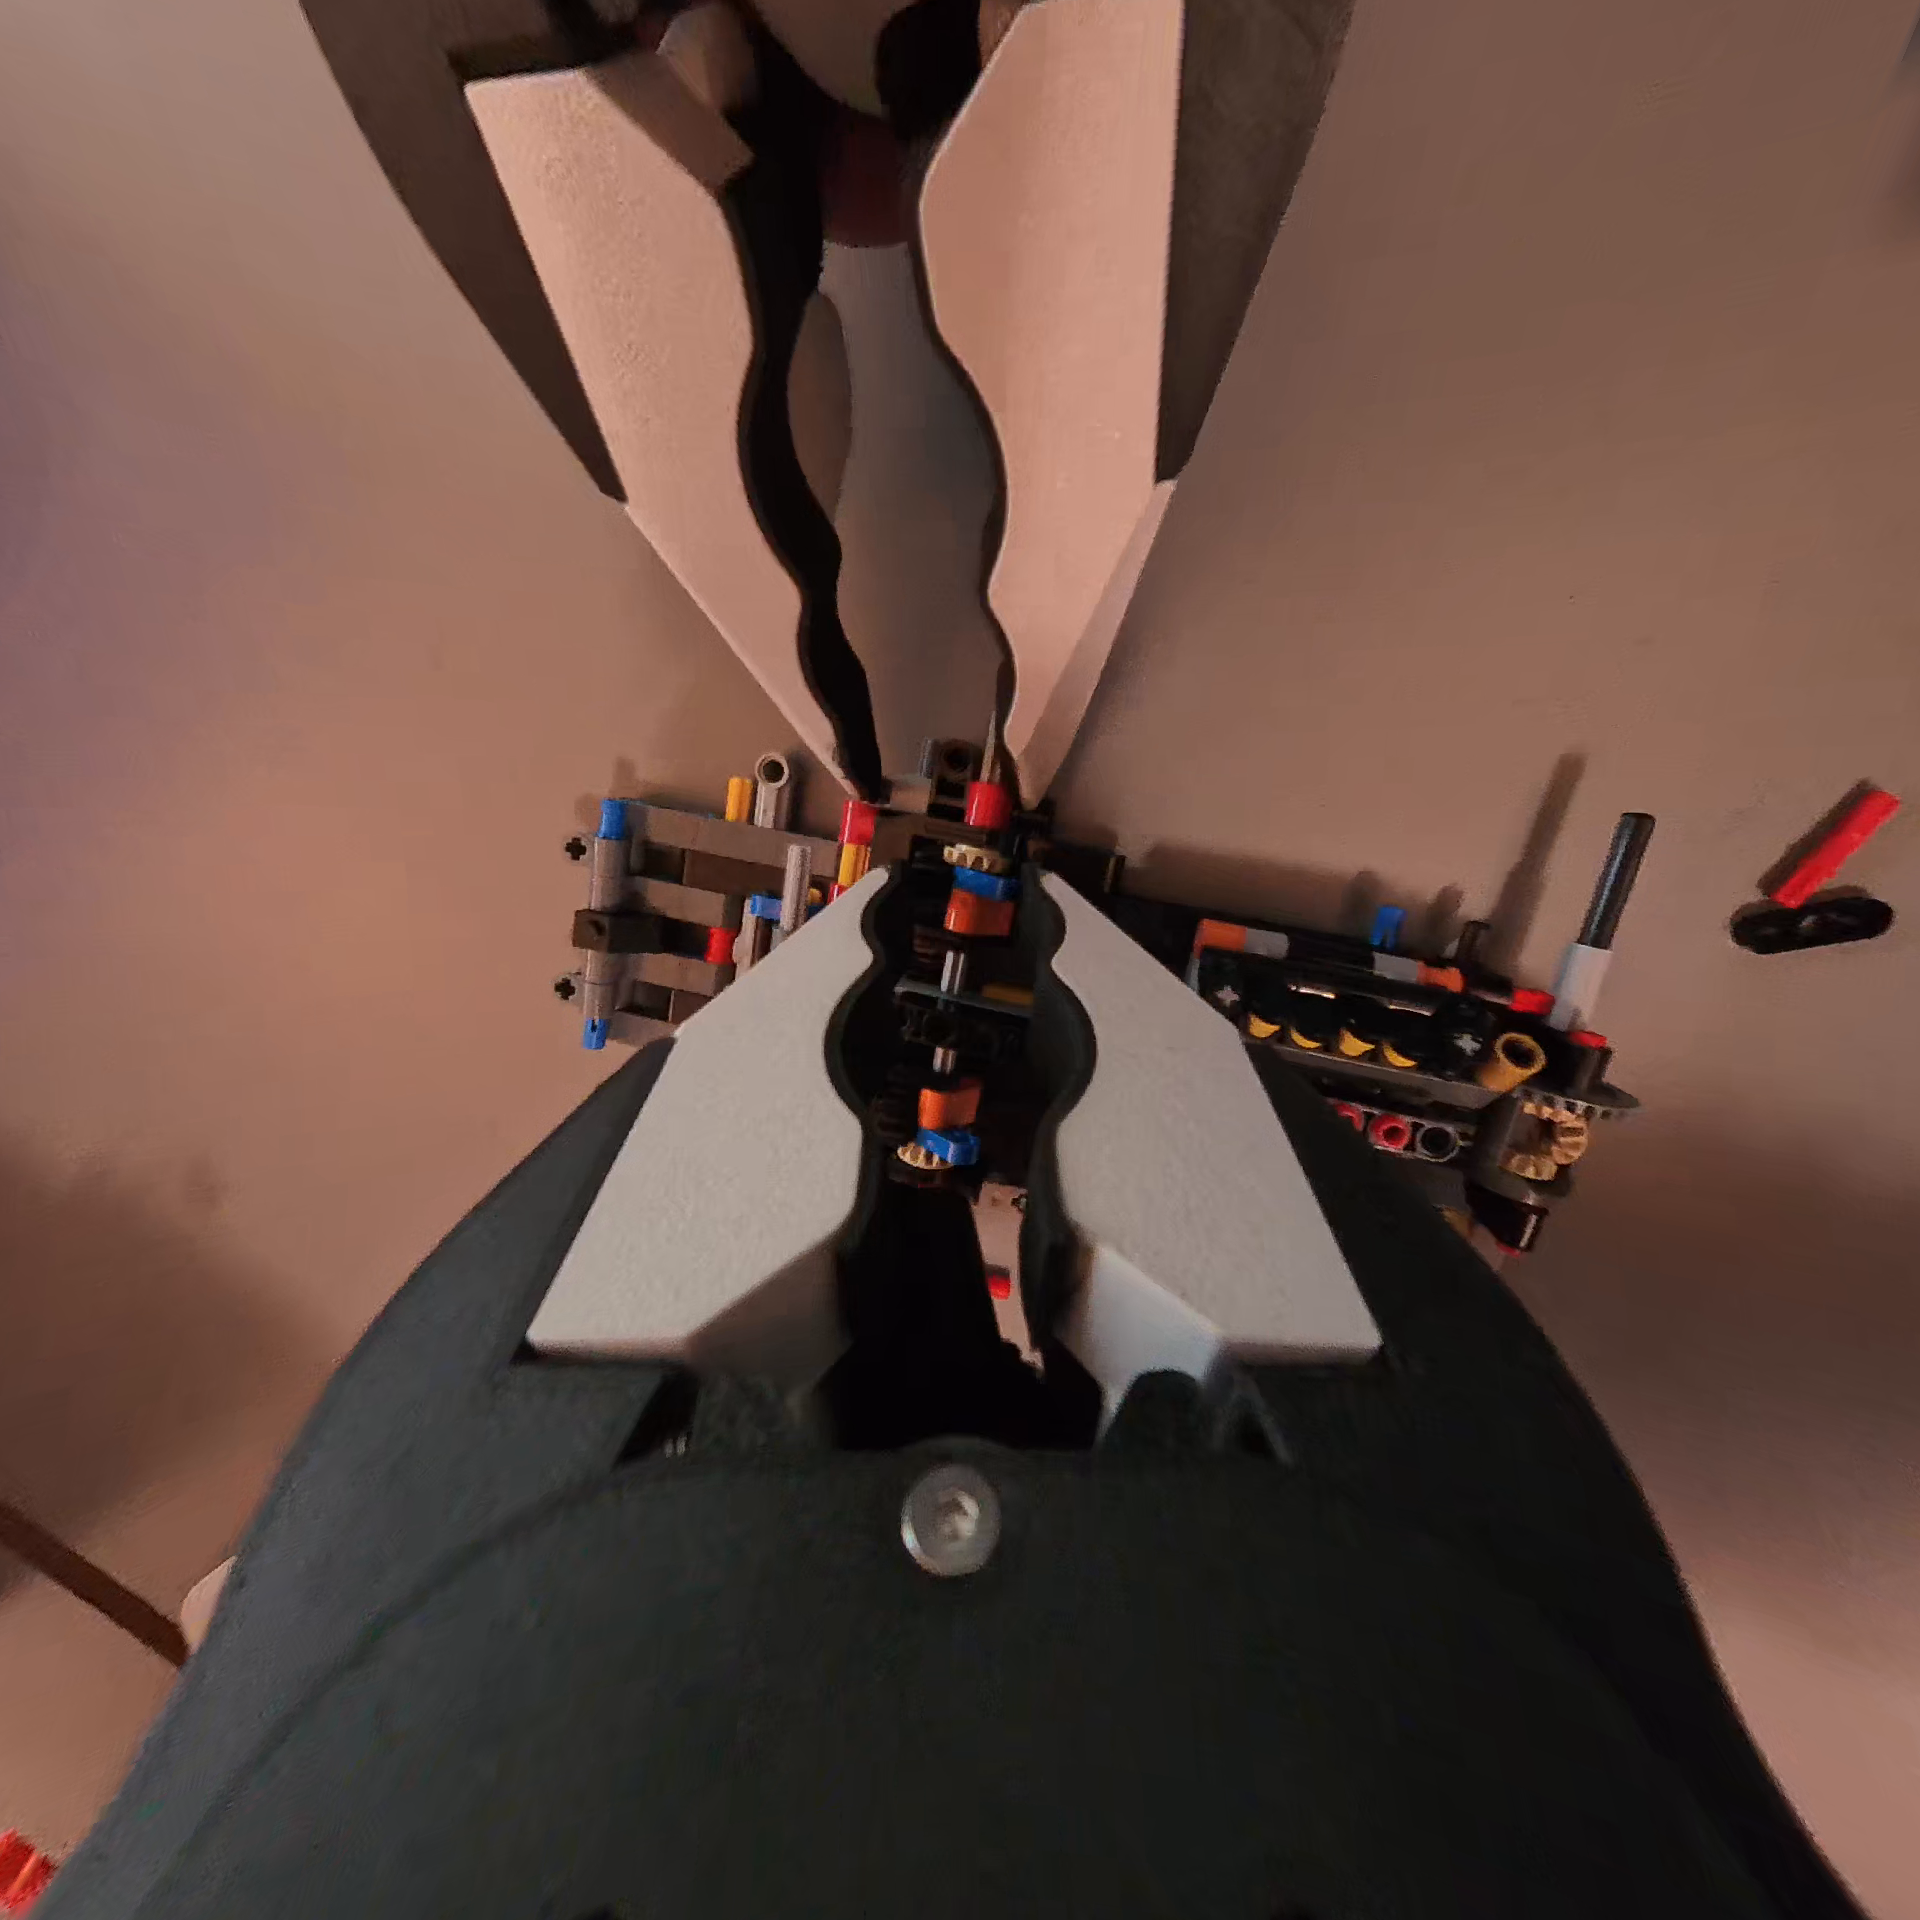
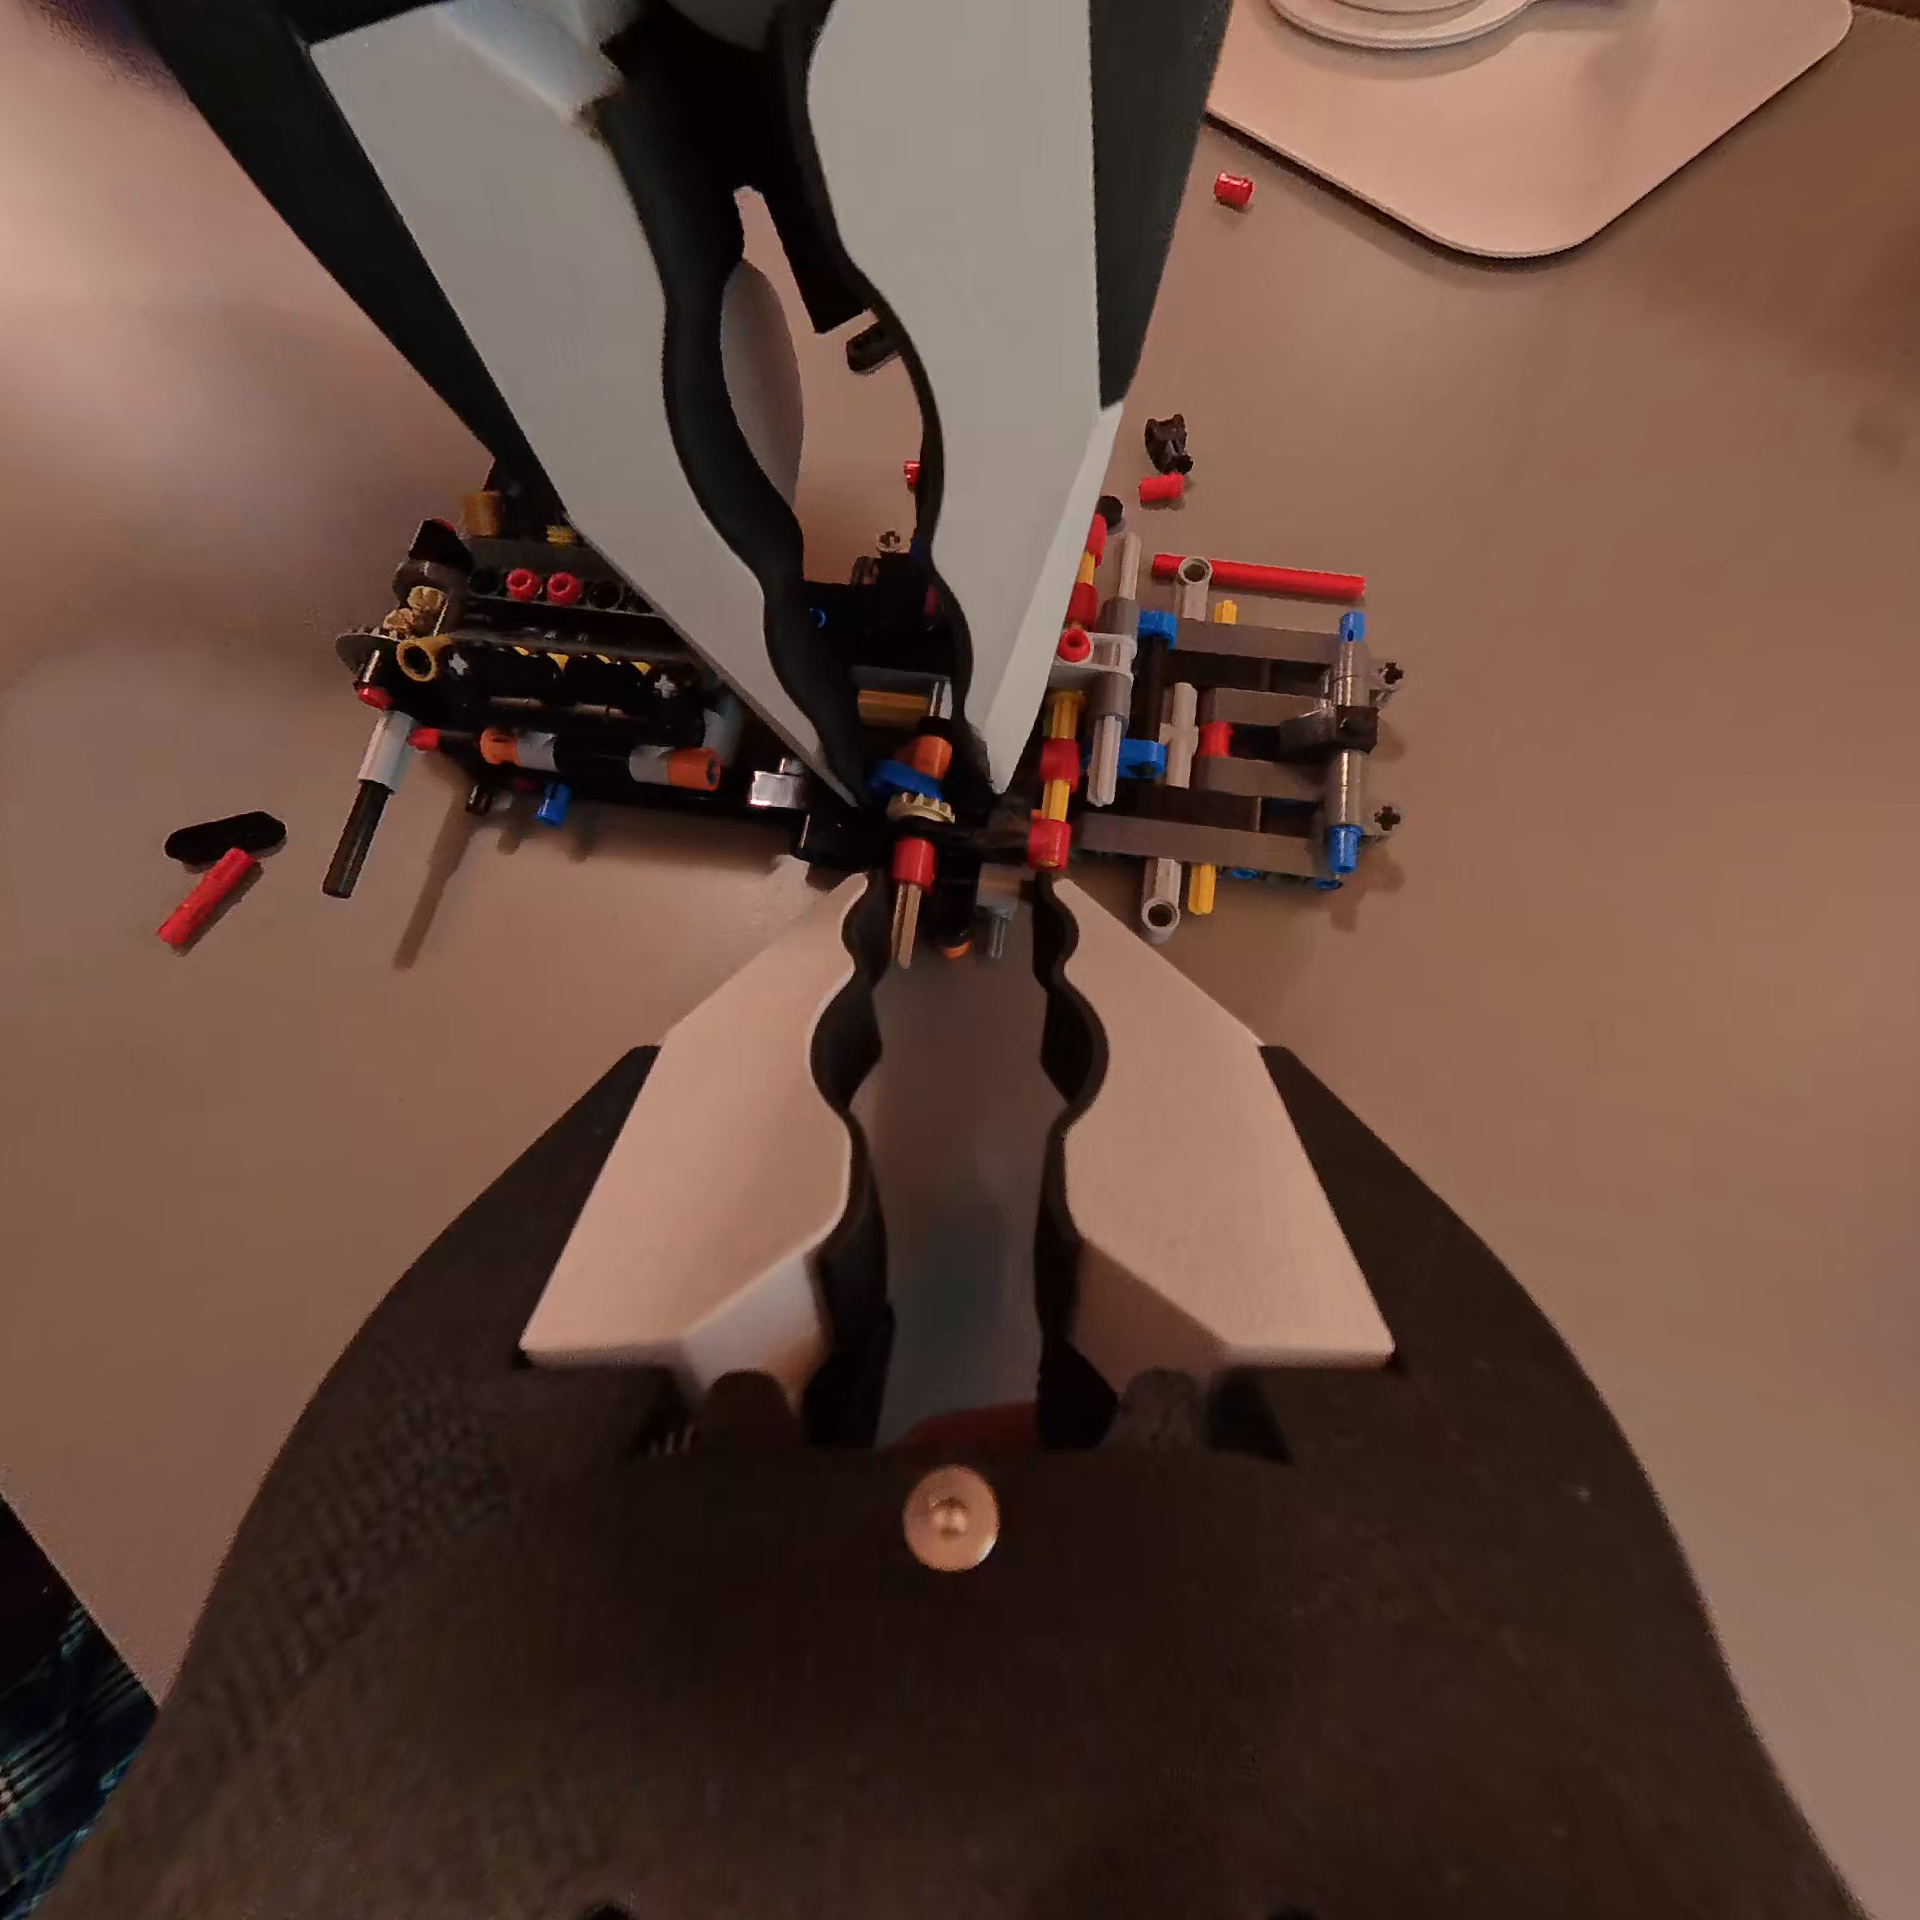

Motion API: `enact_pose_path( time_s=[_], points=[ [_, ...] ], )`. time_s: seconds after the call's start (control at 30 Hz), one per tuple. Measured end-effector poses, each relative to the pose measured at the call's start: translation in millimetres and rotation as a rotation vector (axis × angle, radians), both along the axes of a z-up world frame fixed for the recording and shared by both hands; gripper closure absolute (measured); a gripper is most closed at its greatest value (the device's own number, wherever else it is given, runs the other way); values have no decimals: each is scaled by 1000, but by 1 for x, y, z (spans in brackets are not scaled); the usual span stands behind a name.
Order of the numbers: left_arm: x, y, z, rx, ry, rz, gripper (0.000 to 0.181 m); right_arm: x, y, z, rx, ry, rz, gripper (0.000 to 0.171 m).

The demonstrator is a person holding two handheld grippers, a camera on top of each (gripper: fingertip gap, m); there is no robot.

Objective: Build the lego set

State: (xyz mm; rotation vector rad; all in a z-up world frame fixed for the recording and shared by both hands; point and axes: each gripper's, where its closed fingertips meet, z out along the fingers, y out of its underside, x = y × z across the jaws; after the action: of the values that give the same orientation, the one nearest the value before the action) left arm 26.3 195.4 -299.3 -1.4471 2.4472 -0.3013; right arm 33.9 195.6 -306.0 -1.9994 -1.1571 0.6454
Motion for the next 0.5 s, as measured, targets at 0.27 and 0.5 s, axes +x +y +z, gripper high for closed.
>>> enact_pose_path(
  time_s=[0.27,0.5],
  points=[
    [0,-1,1,-98,-31,23,162,0,0,0,-10,3,0,147],
    [0,-2,0,-45,-80,8,160,0,1,0,-22,8,-3,146]
  ],
)
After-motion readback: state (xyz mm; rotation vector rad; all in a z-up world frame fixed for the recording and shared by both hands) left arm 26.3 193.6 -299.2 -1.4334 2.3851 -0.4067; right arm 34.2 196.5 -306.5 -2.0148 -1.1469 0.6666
